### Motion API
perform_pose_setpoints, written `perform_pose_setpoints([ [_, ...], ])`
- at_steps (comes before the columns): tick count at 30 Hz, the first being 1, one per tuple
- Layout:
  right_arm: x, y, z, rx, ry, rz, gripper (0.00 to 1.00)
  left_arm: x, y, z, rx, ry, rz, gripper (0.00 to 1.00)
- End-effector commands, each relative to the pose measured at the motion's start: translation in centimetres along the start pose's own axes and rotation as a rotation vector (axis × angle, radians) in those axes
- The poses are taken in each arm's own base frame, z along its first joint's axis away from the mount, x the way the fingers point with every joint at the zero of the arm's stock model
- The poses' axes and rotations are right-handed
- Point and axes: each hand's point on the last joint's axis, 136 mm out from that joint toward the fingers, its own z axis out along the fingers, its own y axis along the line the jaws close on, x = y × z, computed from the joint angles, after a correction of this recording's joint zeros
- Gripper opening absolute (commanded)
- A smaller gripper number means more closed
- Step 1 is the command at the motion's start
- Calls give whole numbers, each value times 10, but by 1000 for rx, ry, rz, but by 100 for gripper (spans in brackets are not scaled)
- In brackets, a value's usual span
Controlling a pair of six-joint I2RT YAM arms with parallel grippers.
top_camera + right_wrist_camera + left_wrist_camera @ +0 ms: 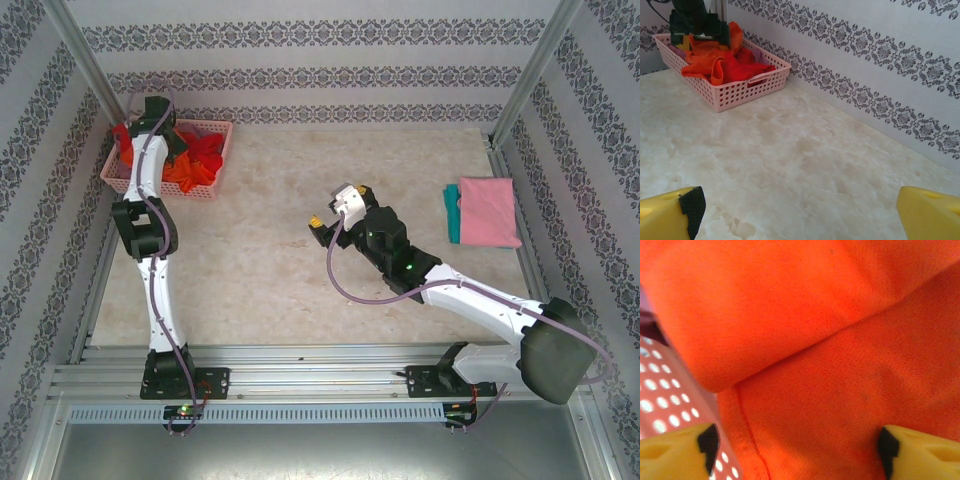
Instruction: Fold and stack the t-shirts
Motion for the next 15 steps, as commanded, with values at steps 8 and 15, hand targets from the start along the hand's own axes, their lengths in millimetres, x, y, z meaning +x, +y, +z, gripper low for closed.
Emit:
perform_pose_setpoints([
  [8,-5,-8,-7,49,-19,-23,98,6,-1,-32,63,96,-47,0],
  [15,0,-5,-2,35,-5,-24,98,-53,-16,-125,206,-106,-70,0],
])
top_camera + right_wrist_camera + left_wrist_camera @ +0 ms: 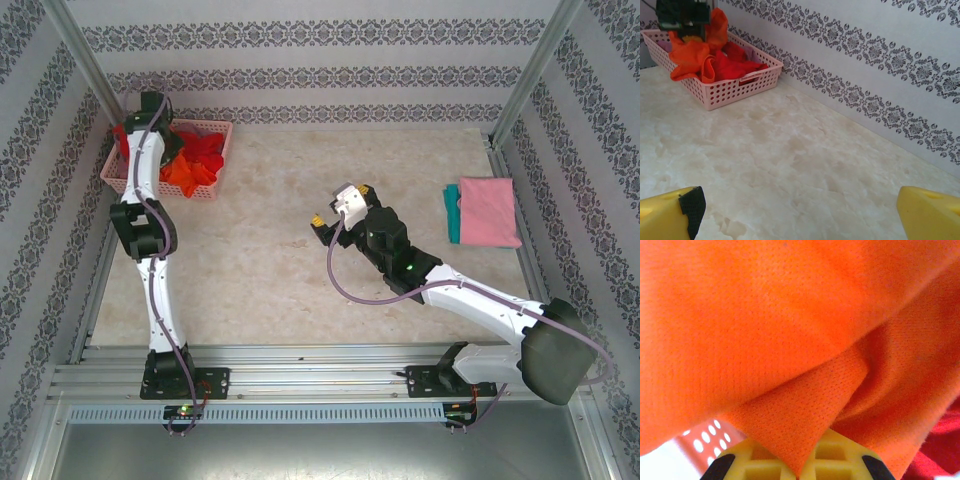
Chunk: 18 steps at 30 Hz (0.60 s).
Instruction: Fold and stack the t-shirts
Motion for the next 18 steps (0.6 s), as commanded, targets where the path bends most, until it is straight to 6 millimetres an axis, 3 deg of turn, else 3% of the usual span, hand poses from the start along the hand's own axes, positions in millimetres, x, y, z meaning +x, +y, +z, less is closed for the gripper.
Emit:
perform_pose_setpoints([
  [1,0,1,-1,3,-6,-5,98,-50,-19,-97,152,-166,-27,0],
  [11,3,10,11,-28,8,29,98,-93,-42,-229,371,-404,9,0],
  [18,5,14,20,-40,18,33,98,-101,-56,-303,536,-501,23,0],
])
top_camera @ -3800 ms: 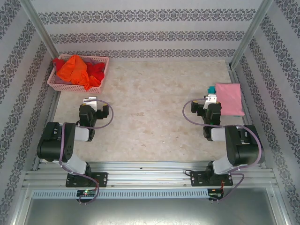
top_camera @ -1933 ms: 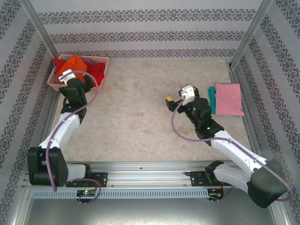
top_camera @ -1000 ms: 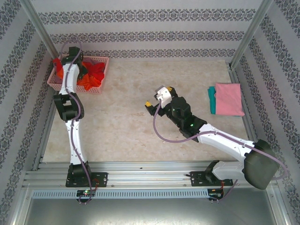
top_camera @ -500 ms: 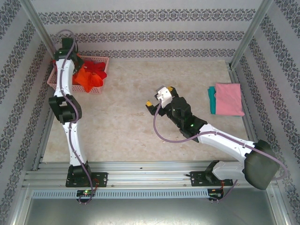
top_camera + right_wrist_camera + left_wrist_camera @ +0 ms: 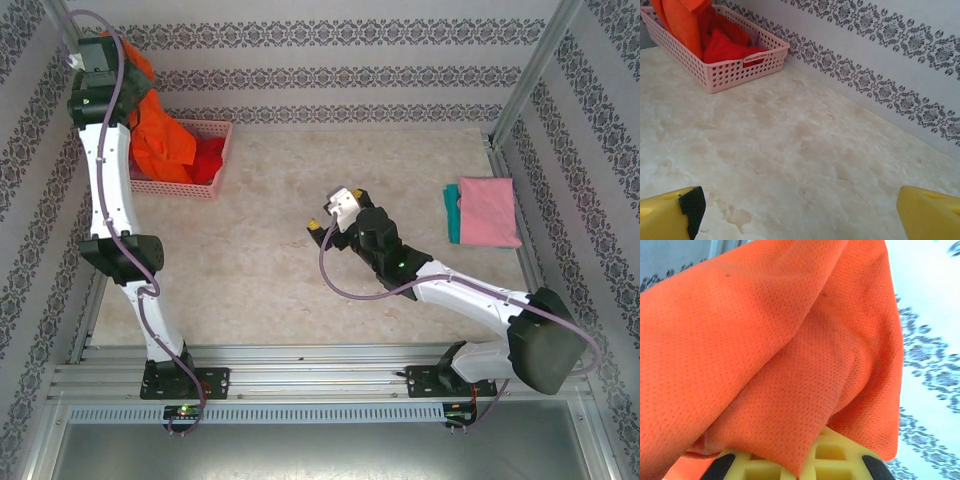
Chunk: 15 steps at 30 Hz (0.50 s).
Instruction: Fold and stack the t-shirts
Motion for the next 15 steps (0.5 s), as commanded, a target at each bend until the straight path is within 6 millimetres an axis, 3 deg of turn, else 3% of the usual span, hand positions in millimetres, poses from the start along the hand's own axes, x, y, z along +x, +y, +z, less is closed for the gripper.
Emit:
perform_pose_setpoints([
  [1,-18,5,4,-22,-44,34,98,-30,-40,-44,146,-103,35,0],
  [5,-17,7,8,-25,-40,39,98,-19,-67,-74,196,-105,127,0],
  [8,-15,7,11,-22,-32,46,98,-1,-97,-100,242,-113,227,0],
  [11,-12,7,13,-17,-25,61,98,31,-125,-120,286,-106,325,0],
  [15,-8,6,13,-14,-20,95,98,88,-151,-127,375,-65,364,0],
])
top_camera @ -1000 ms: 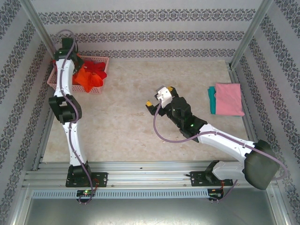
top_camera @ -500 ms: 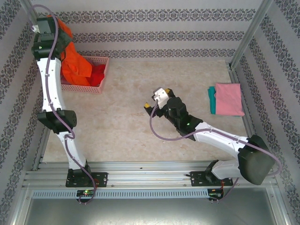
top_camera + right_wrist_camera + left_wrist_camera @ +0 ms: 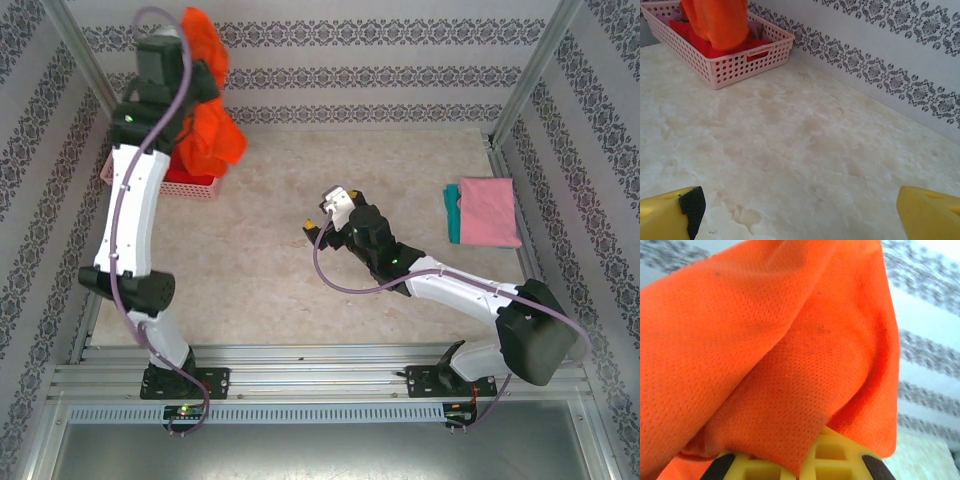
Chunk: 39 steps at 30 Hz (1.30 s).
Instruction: Fold and stack the t-shirts
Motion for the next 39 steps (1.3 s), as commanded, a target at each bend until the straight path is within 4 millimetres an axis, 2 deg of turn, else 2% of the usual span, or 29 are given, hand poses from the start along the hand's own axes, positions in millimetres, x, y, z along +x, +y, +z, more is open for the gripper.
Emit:
perform_pose_setpoints([
  [1,-14,0,0,3,-48,61,98,4,-24,-3,55,-92,49,0],
  [3,-12,-1,-2,3,-45,71,98,30,-36,1,91,-71,46,0],
  [7,-9,-6,-6,11,-40,99,98,101,-47,18,147,41,4,0],
  [10,-6,-12,-8,23,-35,125,98,155,-33,30,138,133,-74,0],
  [12,-3,-18,-8,37,-28,160,98,187,-14,35,91,173,-115,0],
  [13,-2,-22,-8,47,-24,194,98,201,-1,36,50,187,-129,3],
  [15,2,-31,-7,57,-6,281,98,226,25,36,-35,210,-154,24],
  [17,9,-37,-3,46,23,390,98,247,54,35,-117,233,-189,54],
  [19,16,-38,1,25,46,476,98,263,84,31,-202,254,-222,75],
  [21,22,-35,7,4,76,527,98,276,116,23,-300,272,-242,91],
  [23,30,-26,15,-26,132,548,98,289,144,13,-384,293,-266,100],
  [25,41,-12,24,-54,201,545,98,298,169,4,-442,308,-302,100],
  [28,58,8,39,-86,270,540,98,311,195,-10,-495,319,-366,100],
  [33,71,48,69,-175,355,547,89,323,214,-29,-534,317,-409,100],
  [36,77,68,88,-226,387,561,80,330,216,-34,-536,333,-420,100],
  [39,80,81,104,-278,407,577,58,335,216,-36,-523,335,-435,100],
])
